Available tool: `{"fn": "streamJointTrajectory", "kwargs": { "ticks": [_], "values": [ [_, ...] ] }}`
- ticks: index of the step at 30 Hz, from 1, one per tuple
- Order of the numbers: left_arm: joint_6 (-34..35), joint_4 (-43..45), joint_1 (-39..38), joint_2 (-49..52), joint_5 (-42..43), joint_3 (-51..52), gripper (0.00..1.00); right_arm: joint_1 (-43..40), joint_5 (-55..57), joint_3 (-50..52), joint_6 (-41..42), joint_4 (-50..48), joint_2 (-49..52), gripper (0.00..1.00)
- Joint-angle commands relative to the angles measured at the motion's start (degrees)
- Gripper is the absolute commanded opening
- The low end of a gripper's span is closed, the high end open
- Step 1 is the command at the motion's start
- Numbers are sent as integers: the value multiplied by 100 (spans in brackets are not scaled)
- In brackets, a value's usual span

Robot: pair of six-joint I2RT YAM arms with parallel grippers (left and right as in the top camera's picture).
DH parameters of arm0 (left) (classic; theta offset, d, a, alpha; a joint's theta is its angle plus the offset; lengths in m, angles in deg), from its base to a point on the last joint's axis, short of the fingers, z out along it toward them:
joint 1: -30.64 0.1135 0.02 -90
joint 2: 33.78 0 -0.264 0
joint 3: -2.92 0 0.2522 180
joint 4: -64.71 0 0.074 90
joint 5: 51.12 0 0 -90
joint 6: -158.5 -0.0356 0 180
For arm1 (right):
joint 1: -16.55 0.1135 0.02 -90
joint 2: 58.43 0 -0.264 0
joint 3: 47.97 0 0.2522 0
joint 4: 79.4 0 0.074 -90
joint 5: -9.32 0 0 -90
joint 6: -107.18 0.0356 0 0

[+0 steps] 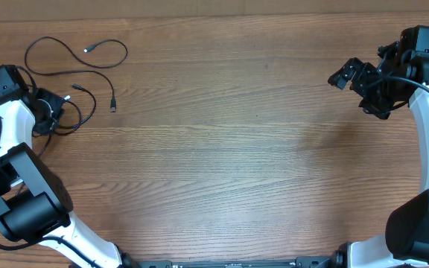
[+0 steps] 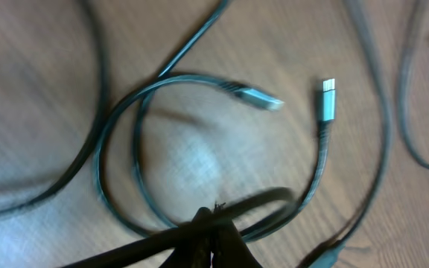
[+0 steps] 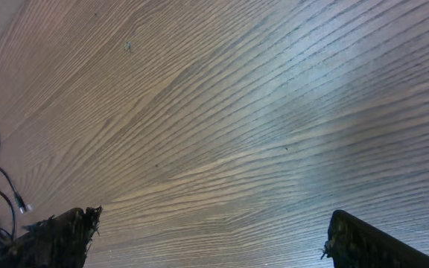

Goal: Untangle cables

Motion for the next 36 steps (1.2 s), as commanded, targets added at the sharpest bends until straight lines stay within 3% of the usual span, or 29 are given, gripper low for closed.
{"fn": "streamJointTrajectory", "kwargs": {
  "ticks": [1,11,16,18,19,21,23,25,27,29,32,36],
  "values": [
    [-1110,295,-31,13,509,24,4,26,-46,7,7,-7,22,100],
    [-2208,903,-85,70,868,24,4,26,-50,7,190,15,22,100],
    [-2234,1008,-94,70,1521,-127,4,26,-48,7,201,37,22,100],
    [-2205,920,-94,70,1687,-251,18,26,-50,7,203,57,22,100],
    [-2133,898,-98,70,1722,-302,40,26,-50,7,227,63,22,100],
    [-1816,741,-96,44,1722,-422,50,26,-50,7,271,83,22,100],
    [-1593,372,-79,7,1707,-671,75,26,-48,7,282,92,22,100],
    [-1499,-293,-15,-37,1626,-1139,75,26,-46,7,282,101,22,100],
    [-1425,-944,31,-74,1296,-1585,91,26,-46,7,282,98,22,100],
    [-1086,-1604,105,-96,697,-2039,100,26,-46,7,280,101,22,100],
    [-140,-2483,334,-107,-103,-2505,100,26,-44,7,278,103,22,100],
    [660,-3241,883,-79,-234,-2481,100,26,-42,7,278,98,22,100]
  ]
}}
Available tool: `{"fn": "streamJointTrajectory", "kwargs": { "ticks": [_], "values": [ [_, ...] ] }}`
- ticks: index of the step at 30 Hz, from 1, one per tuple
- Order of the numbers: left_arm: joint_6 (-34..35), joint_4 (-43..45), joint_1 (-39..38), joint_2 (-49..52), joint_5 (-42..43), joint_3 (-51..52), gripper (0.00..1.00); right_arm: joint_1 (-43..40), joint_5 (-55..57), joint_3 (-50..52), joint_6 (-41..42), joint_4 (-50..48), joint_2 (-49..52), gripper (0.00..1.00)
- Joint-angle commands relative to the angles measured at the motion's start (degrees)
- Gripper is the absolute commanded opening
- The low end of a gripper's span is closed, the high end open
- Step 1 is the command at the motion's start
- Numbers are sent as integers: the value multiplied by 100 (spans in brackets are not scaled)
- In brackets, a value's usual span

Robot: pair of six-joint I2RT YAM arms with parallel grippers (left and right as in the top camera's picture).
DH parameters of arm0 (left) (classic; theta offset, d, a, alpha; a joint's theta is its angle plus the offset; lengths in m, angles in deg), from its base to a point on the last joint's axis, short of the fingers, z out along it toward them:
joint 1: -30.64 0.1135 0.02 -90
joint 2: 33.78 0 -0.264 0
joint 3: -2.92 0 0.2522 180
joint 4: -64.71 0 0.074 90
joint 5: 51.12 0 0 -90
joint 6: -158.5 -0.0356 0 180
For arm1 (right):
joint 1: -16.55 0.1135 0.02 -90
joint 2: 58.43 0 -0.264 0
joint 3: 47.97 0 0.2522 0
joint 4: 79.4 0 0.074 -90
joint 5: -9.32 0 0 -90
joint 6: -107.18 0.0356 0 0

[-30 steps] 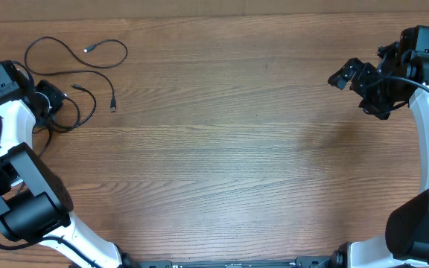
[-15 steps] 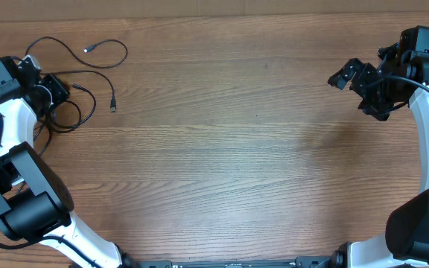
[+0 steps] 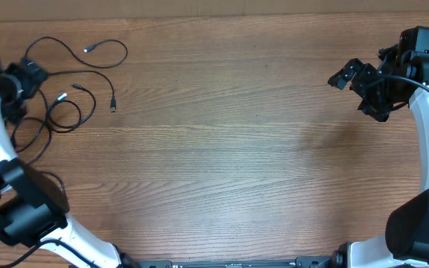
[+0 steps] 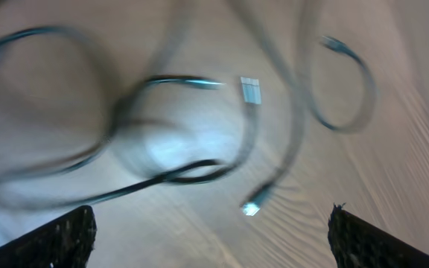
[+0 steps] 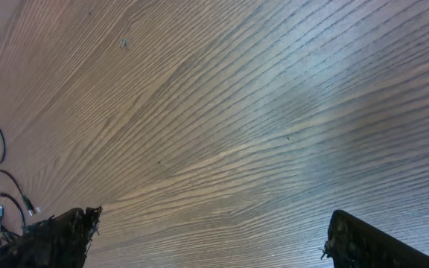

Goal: Untangle cables

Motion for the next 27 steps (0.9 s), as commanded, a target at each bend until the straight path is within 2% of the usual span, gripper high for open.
{"fn": "streamJointTrajectory", "kwargs": {
  "ticks": [1,8,15,20,22,25,27],
  "values": [
    [1029,-334,553,-35,-527,85,100,28,-26,7,17,-28,22,100],
    [1147,24,1276,2,-304,1123,100,28,-28,7,22,-208,22,100],
    [1150,1167,1261,2,404,2035,100,28,-28,7,22,-223,22,100],
    [1320,1633,1128,2,376,2269,92,28,-28,7,22,-205,22,100],
    [1298,1779,1084,2,334,2282,73,28,-28,7,22,-205,22,100],
    [1141,1976,1034,2,337,2280,33,28,-28,7,22,-205,22,100],
    [1119,2079,994,2,339,2280,16,28,-28,7,24,-205,22,100]
  ]
}}
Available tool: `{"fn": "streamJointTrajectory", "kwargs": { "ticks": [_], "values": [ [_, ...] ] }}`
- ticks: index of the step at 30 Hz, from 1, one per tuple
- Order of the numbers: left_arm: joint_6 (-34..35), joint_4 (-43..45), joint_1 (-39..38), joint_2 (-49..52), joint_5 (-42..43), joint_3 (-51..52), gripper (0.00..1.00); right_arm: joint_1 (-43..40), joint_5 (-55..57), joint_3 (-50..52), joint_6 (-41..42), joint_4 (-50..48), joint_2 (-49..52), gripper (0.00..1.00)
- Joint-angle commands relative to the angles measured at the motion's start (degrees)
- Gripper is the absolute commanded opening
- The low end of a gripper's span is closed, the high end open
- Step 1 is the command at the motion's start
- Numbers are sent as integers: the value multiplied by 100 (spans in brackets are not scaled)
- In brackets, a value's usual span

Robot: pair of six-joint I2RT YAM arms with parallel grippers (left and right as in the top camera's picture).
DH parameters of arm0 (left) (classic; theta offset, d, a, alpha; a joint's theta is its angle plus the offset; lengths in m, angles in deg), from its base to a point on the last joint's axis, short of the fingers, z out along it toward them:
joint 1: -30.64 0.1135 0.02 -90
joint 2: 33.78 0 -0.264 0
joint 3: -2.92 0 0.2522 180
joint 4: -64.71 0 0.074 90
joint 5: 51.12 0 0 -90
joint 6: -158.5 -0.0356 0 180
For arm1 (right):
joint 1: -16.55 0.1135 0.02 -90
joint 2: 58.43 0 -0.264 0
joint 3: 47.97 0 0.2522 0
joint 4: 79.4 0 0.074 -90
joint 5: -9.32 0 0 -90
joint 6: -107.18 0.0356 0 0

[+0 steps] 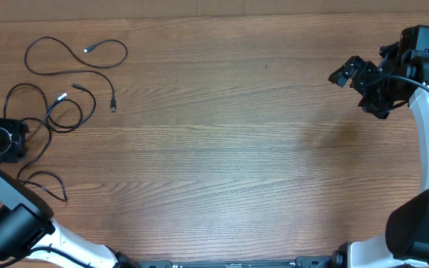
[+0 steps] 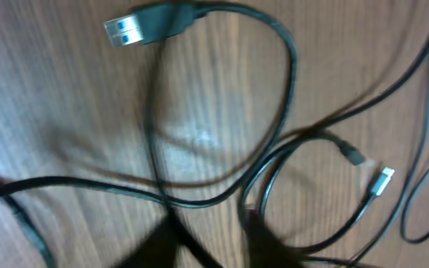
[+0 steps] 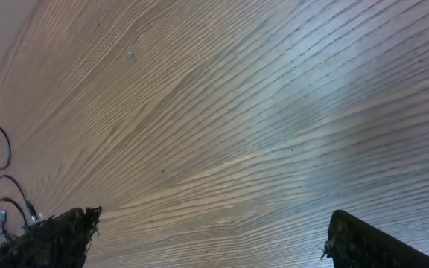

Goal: Untangle cables

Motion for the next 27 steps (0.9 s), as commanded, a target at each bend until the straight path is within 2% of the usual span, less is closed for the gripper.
{"fn": "streamJointTrajectory", "kwargs": {
  "ticks": [1,2,11,15,23,24,25,26,27],
  "values": [
    [-151,157,-85,-2,48,24,9,26,-26,7,9,-17,22,100],
    [-238,245,-107,-2,46,26,4,26,-26,7,9,-15,22,100],
    [-584,968,-343,-2,138,26,4,26,-26,7,9,46,22,100],
    [-944,1220,-584,0,337,24,4,26,-26,7,9,52,22,100],
    [-516,1255,-868,0,-52,24,4,26,-24,7,9,155,22,100],
    [-461,1252,-868,0,-39,24,5,26,-24,7,7,162,22,100],
    [-459,1252,-868,0,-39,24,10,26,-24,7,7,168,22,100],
    [-476,1237,-868,-2,-50,24,20,26,-24,7,7,168,22,100],
    [-544,1217,-868,-2,-70,24,20,26,-26,7,9,166,22,100]
  ]
}}
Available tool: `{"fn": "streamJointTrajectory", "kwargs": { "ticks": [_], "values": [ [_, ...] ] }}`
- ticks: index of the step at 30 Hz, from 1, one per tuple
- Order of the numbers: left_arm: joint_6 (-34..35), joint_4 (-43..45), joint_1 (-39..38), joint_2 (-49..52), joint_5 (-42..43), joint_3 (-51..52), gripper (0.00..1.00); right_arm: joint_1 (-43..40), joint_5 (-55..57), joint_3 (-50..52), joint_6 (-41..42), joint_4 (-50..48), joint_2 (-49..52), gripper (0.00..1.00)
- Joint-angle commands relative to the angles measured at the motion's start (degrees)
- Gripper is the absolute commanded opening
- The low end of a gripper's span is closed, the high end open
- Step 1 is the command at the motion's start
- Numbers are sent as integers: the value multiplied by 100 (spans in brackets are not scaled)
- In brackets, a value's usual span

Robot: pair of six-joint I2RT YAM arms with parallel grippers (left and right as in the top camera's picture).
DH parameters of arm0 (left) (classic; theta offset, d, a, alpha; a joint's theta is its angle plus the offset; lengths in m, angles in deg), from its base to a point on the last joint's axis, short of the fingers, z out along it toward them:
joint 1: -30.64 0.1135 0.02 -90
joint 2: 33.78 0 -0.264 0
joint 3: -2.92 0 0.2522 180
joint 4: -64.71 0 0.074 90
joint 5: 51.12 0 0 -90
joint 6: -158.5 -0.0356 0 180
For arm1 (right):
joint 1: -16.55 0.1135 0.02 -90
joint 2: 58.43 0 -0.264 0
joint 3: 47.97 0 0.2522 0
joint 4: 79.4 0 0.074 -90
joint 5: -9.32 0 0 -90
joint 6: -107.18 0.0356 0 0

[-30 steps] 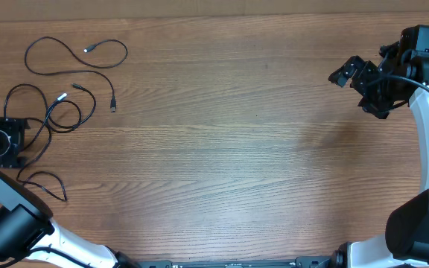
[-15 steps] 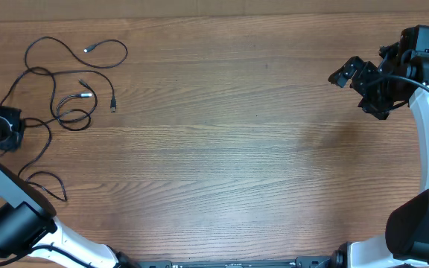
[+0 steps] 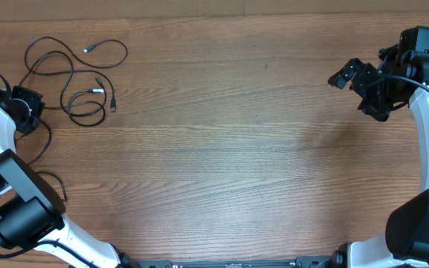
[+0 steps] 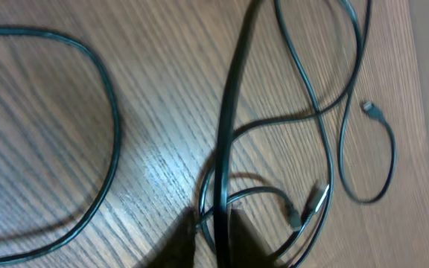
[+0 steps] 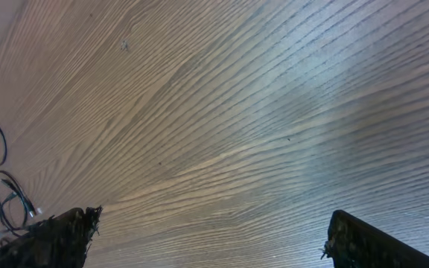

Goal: Untangle cables

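Note:
Several black cables lie tangled at the table's far left. In the left wrist view my left gripper (image 4: pixel 214 223) is shut on a thick black cable (image 4: pixel 233 112) that runs up between its fingers. From overhead that gripper (image 3: pixel 24 100) sits at the left edge, beside a coiled cable (image 3: pixel 84 100) with metal plugs. A thin cable (image 3: pixel 73 56) loops behind the coil, and its small plug (image 4: pixel 369 109) also shows at the wrist. My right gripper (image 3: pixel 352 74) hangs open and holds nothing at the far right, high over bare wood (image 5: pixel 211 246).
Another loop of black cable (image 4: pixel 103 126) lies left of the held one. More cable (image 3: pixel 47 182) trails along the left edge toward the front. The wooden table (image 3: pixel 229 149) stretches wide between the two arms.
My left gripper was nearer the front at the left edge; it now sits farther back, shut on the thick cable. The coil has shifted right and changed shape. The right arm has not moved.
First my left gripper was shut on a cable at the coil. Then it stood wide open farther back, above the cables. Then it was low at the left edge, jaws close around a cable. Now it holds the thick cable beside the shifted coil.

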Motion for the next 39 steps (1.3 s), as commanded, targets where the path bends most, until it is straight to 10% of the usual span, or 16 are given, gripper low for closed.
{"fn": "streamJointTrajectory", "kwargs": {
  "ticks": [1,7,12,16,25,32,39],
  "values": [
    [-74,-59,46,-2,-155,20,15,28,-28,7,7,-9,22,100],
    [313,-656,332,-2,-901,20,5,28,-26,7,4,4,22,100],
    [87,-557,570,-2,-308,11,75,28,-28,7,7,-37,22,100],
    [-413,-503,649,-7,188,-188,92,28,-28,7,4,7,22,100],
    [-518,-1604,654,-466,267,-1545,95,28,-164,-118,2,179,-63,100],
    [-1606,-2087,511,-1637,2583,-1832,100,28,-155,-350,-177,579,-686,99],
    [-2321,-3228,-295,-2977,2677,-1832,100,28,-153,-341,-326,1405,-1613,95]
  ]
}}
